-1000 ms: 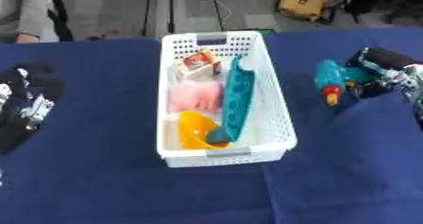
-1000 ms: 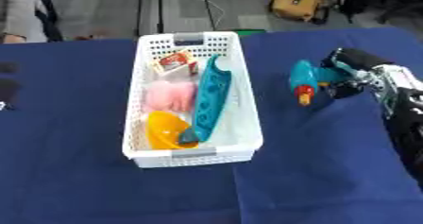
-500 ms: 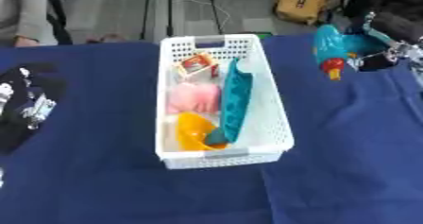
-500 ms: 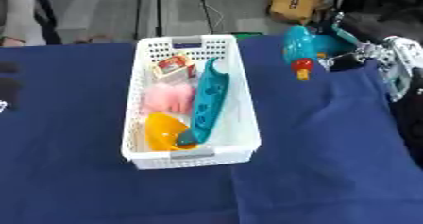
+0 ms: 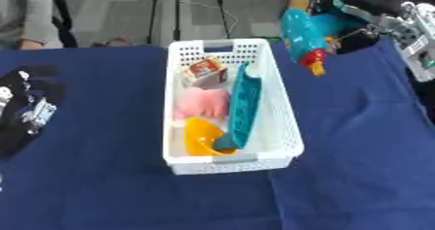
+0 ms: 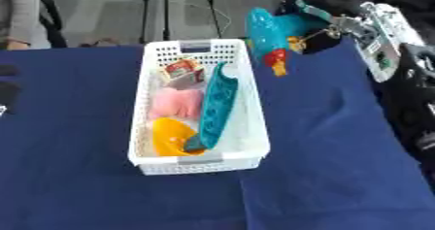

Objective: Pick up objects on the table and place them in the box.

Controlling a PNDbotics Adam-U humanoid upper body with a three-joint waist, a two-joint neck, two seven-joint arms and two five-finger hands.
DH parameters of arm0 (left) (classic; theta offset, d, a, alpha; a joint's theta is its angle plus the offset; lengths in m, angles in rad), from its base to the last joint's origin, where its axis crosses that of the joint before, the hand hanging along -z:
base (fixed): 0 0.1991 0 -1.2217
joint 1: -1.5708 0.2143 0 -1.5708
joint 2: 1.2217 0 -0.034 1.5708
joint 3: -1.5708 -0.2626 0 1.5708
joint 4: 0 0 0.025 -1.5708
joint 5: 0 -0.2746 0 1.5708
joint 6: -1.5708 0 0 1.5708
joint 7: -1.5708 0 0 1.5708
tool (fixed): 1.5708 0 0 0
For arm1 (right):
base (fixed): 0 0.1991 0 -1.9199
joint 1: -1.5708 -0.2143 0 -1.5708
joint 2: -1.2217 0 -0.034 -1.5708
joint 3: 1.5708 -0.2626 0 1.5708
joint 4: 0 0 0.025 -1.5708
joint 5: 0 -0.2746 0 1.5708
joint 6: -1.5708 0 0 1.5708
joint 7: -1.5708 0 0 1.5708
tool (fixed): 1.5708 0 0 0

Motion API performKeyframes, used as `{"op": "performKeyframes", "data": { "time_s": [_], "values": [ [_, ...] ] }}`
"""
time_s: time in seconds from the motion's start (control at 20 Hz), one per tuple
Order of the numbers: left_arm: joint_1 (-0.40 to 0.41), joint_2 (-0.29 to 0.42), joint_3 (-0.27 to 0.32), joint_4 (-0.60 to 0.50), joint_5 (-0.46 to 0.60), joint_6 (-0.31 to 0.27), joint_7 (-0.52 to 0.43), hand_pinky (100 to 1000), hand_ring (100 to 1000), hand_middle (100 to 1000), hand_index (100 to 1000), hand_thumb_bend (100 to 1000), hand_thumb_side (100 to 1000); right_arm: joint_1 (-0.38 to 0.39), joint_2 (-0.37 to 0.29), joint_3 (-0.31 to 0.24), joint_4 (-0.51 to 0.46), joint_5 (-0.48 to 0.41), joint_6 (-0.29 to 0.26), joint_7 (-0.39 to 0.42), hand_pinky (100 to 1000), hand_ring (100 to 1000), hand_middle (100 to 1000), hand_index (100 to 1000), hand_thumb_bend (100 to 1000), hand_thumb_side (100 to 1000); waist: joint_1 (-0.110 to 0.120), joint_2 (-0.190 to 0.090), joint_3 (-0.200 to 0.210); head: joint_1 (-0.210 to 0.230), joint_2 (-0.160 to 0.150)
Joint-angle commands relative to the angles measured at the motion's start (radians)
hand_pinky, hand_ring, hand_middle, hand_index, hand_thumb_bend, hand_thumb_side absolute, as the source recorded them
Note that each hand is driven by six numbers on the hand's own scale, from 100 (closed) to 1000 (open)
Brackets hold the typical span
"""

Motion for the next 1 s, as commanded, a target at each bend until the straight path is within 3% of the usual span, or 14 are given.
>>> {"op": "performKeyframes", "data": {
  "time_s": [0.05,0.35,0.8,0.85,0.9,0.95,1.0],
  "values": [
    [-0.009,0.012,0.001,-0.018,0.003,-0.002,-0.004,483,692,757,830,557,847,-0.037,0.004,0.016,-0.041,-0.021,-0.012,0.028,311,418,404,558,209,100,-0.001,-0.021,0.002,-0.004,-0.009],
    [-0.013,0.007,-0.004,-0.018,0.005,-0.003,-0.008,483,693,757,830,557,846,-0.077,0.091,0.088,-0.046,-0.015,-0.074,0.078,326,430,423,565,214,100,0.000,-0.024,0.021,-0.023,-0.013],
    [-0.019,0.000,-0.009,-0.020,0.008,-0.004,-0.012,482,693,757,830,554,848,-0.059,0.187,0.115,0.045,0.058,-0.114,0.121,367,472,468,607,206,100,0.005,-0.021,0.021,-0.037,-0.022],
    [-0.020,-0.001,-0.010,-0.021,0.008,-0.005,-0.013,482,693,757,830,555,847,-0.055,0.202,0.118,0.063,0.079,-0.119,0.129,465,563,573,696,251,184,0.006,-0.020,0.022,-0.038,-0.024],
    [-0.021,-0.001,-0.010,-0.021,0.009,-0.005,-0.014,482,693,757,830,555,847,-0.053,0.216,0.119,0.079,0.102,-0.124,0.136,465,563,573,696,251,184,0.007,-0.020,0.022,-0.039,-0.024],
    [-0.022,-0.002,-0.011,-0.021,0.009,-0.005,-0.015,482,693,757,830,554,849,-0.051,0.228,0.119,0.092,0.124,-0.130,0.141,598,680,715,782,287,303,0.008,-0.019,0.023,-0.041,-0.025],
    [-0.023,-0.003,-0.011,-0.021,0.009,-0.005,-0.015,482,693,757,830,554,849,-0.049,0.239,0.117,0.104,0.148,-0.135,0.142,598,680,715,782,287,303,0.010,-0.018,0.024,-0.042,-0.026]
  ]
}}
